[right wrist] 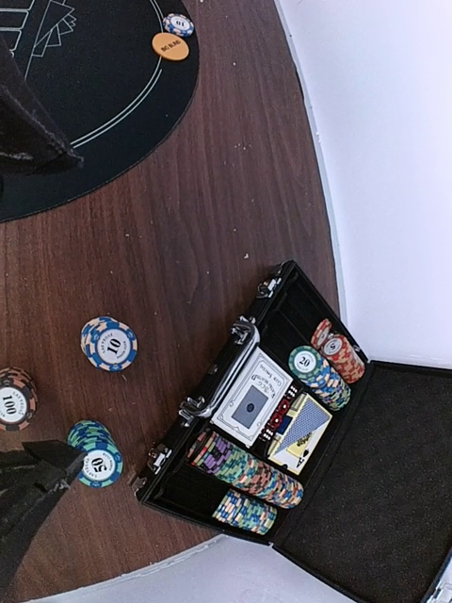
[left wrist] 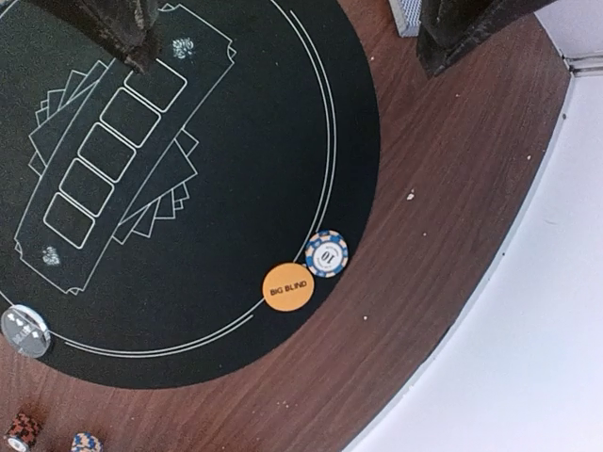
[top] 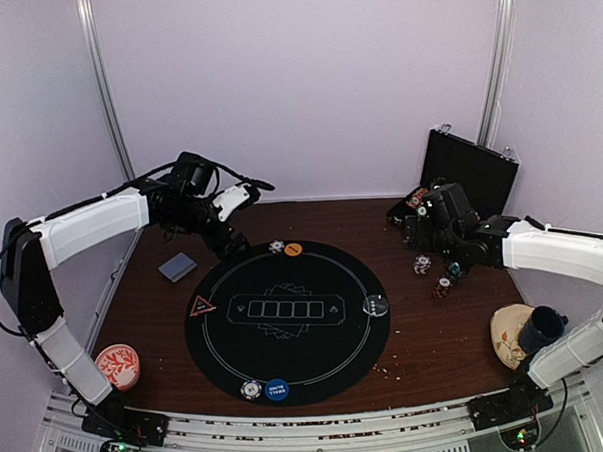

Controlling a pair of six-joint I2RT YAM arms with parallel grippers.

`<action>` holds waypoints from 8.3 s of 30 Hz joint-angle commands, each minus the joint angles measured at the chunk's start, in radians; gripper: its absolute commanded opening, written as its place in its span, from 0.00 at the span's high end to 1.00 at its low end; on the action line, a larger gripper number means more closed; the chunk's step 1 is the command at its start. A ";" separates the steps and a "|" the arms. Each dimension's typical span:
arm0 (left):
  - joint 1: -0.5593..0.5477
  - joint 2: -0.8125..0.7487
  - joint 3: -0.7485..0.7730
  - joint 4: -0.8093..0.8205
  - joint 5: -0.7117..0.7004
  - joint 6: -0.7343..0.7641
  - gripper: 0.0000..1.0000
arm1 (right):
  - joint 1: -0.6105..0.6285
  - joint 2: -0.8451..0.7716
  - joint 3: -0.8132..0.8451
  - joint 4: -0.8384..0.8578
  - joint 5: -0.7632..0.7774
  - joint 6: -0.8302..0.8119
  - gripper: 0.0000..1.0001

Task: Distribute texas hold em gaming equipment
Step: Pick up the pile of poker chips from the pile of poker chips, then place the poker chips pile in the dealer area.

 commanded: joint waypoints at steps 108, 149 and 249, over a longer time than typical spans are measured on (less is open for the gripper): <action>0.042 -0.368 -0.678 0.456 -0.113 -0.060 0.02 | -0.233 0.518 0.102 0.075 -0.206 -0.023 0.37; 0.043 -0.357 -0.676 0.461 -0.122 -0.063 0.02 | -0.211 0.444 0.088 0.105 -0.215 -0.038 0.69; 0.042 -0.360 -0.679 0.466 -0.150 -0.064 0.02 | 0.446 0.005 -0.123 -0.134 0.119 0.254 0.12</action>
